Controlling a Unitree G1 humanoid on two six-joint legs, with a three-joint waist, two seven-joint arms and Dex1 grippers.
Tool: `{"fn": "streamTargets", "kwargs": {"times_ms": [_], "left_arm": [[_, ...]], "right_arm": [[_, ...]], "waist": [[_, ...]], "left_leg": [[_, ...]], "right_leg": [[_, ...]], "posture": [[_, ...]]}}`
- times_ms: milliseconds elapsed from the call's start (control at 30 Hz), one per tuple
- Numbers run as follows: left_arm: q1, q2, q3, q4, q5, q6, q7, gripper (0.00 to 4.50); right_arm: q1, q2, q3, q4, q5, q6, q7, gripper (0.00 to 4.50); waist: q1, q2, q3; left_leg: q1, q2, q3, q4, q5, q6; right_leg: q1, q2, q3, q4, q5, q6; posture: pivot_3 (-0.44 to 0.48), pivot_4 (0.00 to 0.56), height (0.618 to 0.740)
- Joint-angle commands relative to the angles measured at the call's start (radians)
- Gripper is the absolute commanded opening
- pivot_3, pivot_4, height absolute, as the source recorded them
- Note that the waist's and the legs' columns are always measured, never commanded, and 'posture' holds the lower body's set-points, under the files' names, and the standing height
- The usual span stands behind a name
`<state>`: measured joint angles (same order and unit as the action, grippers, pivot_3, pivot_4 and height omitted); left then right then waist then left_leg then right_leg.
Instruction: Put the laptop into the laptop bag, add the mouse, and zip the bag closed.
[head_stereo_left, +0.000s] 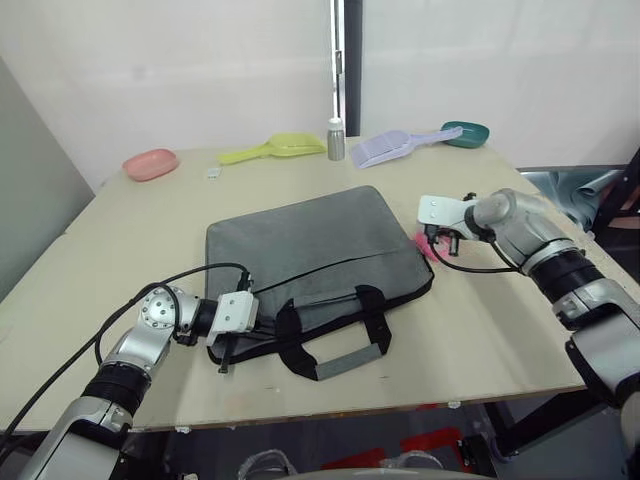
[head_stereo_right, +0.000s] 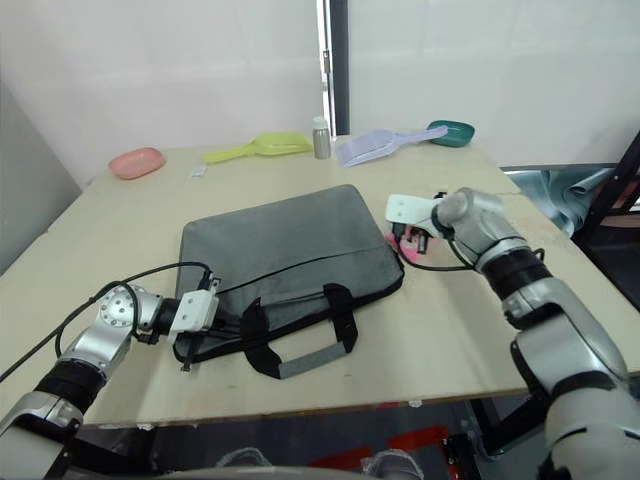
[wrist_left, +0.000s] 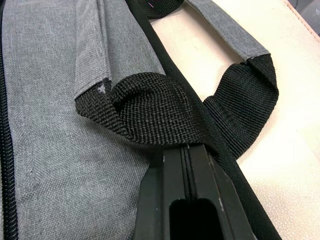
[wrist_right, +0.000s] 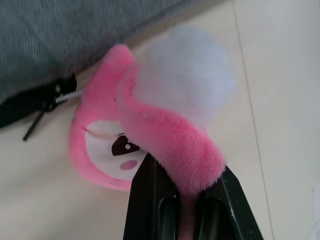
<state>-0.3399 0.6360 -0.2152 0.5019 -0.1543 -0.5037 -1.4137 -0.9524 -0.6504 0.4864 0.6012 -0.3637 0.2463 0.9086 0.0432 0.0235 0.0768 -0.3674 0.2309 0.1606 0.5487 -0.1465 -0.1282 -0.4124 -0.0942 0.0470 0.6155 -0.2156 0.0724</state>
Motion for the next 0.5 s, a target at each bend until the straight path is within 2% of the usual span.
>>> {"fn": "streamTargets", "kwargs": {"times_ms": [33,133,267,333,500], "left_arm": [[0.087,-0.013,-0.138,0.197,0.155,0.034,-0.029,0.00],[0.082,-0.016,-0.134,0.228,0.159,0.015,-0.021,0.00],[0.078,-0.020,-0.123,0.248,0.153,0.002,-0.009,0.00],[0.070,-0.021,-0.106,0.247,0.137,0.012,-0.002,0.00],[0.031,-0.013,-0.037,0.191,0.053,0.099,0.005,0.00]], "right_arm": [[-0.076,0.058,-0.043,0.051,-0.009,-0.021,-0.074,0.01],[-0.050,0.043,-0.048,0.038,0.000,-0.022,-0.044,0.01],[0.002,0.024,-0.094,-0.039,0.056,0.058,0.023,0.01],[0.041,-0.007,-0.132,-0.128,0.116,0.189,0.127,0.80],[0.092,-0.102,-0.242,-0.273,0.233,0.403,0.250,2.49]], "waist": [[-0.001,0.002,-0.001],[0.002,0.002,-0.001],[0.004,0.004,-0.002],[0.007,0.004,-0.002],[0.013,0.003,-0.001]], "left_leg": [[0.000,0.000,0.001,-0.001,0.000,0.000],[0.000,0.000,0.001,-0.003,0.000,0.000],[0.001,0.000,0.002,-0.004,0.000,0.000],[0.002,0.000,0.002,-0.006,0.000,0.000],[0.001,0.000,0.003,-0.010,0.000,0.000]], "right_leg": [[-0.001,0.000,0.001,0.000,-0.001,0.002],[-0.002,0.000,0.001,0.000,-0.007,0.011],[-0.001,0.000,0.001,0.000,-0.006,0.011],[-0.002,0.000,0.001,0.000,-0.008,0.013],[-0.004,0.001,0.002,0.000,-0.008,0.014]], "posture": [[0.000,0.150,0.740],[0.000,0.150,0.740],[0.000,0.150,0.740],[0.000,0.150,0.740],[0.000,0.150,0.740]]}}
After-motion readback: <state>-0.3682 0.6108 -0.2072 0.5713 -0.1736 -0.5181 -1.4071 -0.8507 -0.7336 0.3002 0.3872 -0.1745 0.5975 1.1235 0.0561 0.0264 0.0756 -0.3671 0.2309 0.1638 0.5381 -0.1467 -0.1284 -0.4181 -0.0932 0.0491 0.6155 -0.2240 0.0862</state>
